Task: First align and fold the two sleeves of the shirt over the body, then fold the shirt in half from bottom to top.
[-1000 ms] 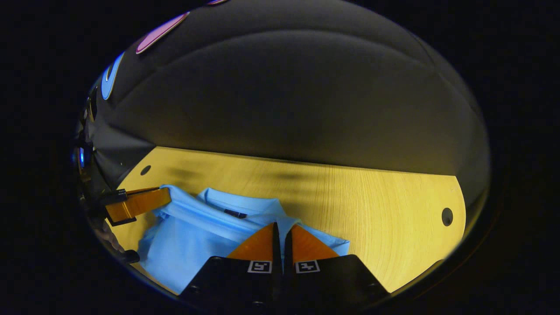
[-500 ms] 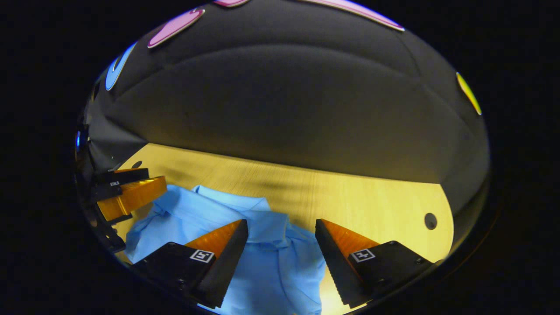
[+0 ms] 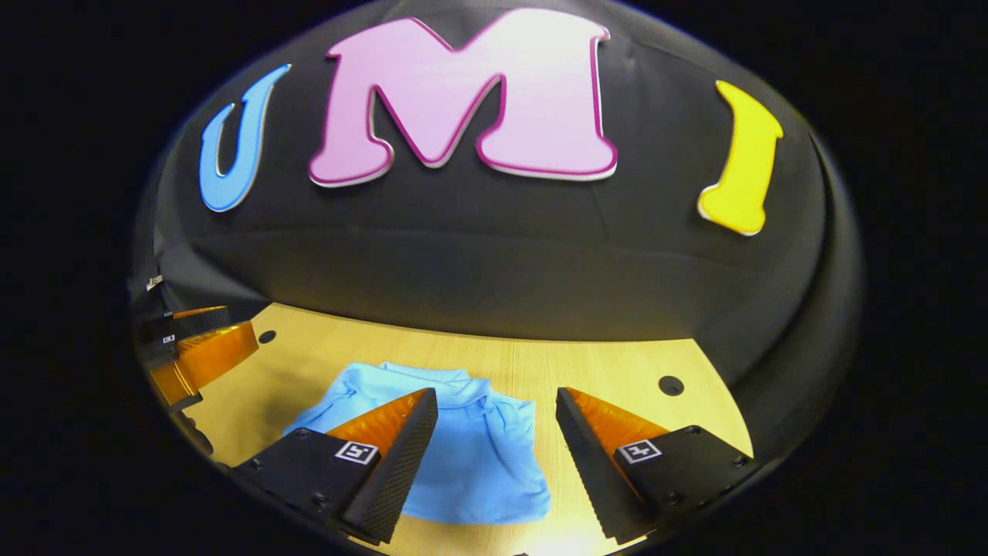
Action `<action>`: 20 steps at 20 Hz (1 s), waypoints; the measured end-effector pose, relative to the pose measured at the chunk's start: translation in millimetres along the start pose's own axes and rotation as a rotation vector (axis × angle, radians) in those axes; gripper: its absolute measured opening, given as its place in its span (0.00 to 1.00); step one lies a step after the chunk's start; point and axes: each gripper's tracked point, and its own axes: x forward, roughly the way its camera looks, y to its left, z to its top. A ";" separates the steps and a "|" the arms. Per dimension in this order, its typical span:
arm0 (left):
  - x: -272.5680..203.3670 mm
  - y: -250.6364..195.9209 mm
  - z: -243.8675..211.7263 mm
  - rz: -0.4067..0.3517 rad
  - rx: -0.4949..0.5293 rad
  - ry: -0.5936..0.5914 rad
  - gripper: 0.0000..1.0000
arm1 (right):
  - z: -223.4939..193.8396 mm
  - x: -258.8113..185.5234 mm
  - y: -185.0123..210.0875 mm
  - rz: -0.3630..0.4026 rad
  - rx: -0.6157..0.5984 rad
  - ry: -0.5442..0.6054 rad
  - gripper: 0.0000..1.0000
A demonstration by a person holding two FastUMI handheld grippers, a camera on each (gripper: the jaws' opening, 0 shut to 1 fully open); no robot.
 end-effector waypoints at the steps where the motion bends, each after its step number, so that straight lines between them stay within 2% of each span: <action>1: -19.3 -5.7 6.7 -0.005 0.016 -0.013 0.97 | 7.2 -22.9 2.5 -0.007 -0.014 -0.019 0.96; 4: -83.8 -25.5 23.3 -0.033 0.031 -0.053 0.97 | 22.3 -89.3 16.3 -0.022 -0.038 -0.074 0.96; 10: -224.2 -39.0 34.2 -0.046 0.039 -0.132 0.97 | 31.2 -213.2 29.7 -0.034 0.036 -0.167 0.96; 14: -304.1 -42.5 8.8 -0.066 0.029 -0.132 0.96 | -1.5 -280.3 39.5 -0.041 0.053 -0.170 0.96; 16: -336.1 -39.8 -2.3 -0.060 0.017 -0.139 0.97 | -26.0 -306.9 47.4 -0.023 0.058 -0.136 0.96; 20: -378.9 -44.1 -18.3 -0.077 0.035 -0.140 0.97 | -56.0 -353.4 63.4 0.011 0.117 -0.111 0.96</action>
